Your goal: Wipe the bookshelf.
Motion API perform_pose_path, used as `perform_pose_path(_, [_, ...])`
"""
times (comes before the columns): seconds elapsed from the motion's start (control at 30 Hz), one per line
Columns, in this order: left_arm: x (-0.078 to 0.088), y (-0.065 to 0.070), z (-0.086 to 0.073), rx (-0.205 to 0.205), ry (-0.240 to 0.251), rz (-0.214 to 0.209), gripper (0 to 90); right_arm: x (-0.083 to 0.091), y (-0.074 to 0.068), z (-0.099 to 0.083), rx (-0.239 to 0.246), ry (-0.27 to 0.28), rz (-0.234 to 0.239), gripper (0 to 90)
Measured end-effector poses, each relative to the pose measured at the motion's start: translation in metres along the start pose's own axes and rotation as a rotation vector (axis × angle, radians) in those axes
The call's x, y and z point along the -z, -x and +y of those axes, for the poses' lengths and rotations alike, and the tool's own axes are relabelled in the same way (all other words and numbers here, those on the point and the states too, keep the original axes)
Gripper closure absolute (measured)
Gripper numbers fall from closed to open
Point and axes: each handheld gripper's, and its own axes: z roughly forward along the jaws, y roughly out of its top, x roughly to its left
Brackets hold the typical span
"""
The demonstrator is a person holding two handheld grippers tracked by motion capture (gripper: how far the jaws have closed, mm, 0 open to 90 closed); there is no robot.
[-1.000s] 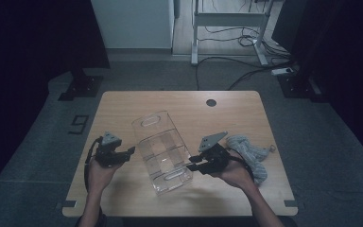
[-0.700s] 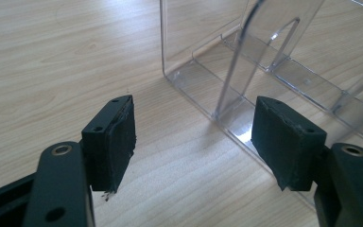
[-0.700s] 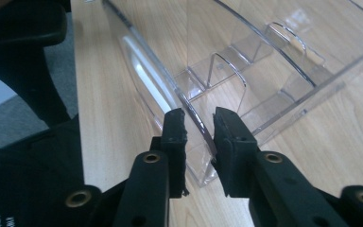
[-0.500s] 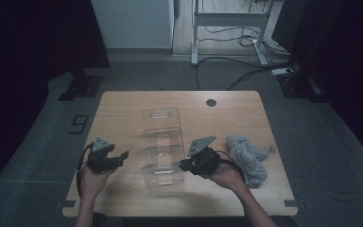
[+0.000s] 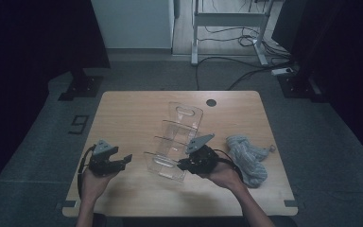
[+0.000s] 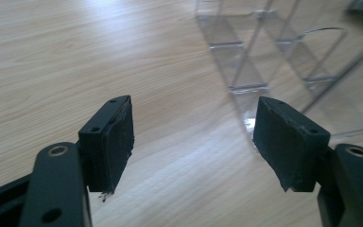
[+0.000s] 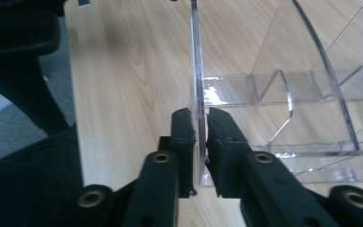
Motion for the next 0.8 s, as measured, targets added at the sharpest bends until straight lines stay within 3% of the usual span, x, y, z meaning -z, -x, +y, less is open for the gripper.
perform_pose_path(0.17, [0.001, 0.014, 0.002, -0.043, 0.012, -0.050, 26.0, 0.005, 0.002, 0.000, -0.019, 0.000, 0.011, 84.4])
perform_pose_path(0.43, [-0.006, 0.036, 0.011, -0.102, 0.027, -0.098, 24.6, -0.004, -0.008, 0.011, 0.009, -0.034, 0.012, 86.5])
perform_pose_path(0.8, [-0.021, 0.050, 0.023, -0.125, 0.033, -0.078, 25.7, -0.014, -0.016, 0.020, -0.004, -0.040, 0.027, 85.2])
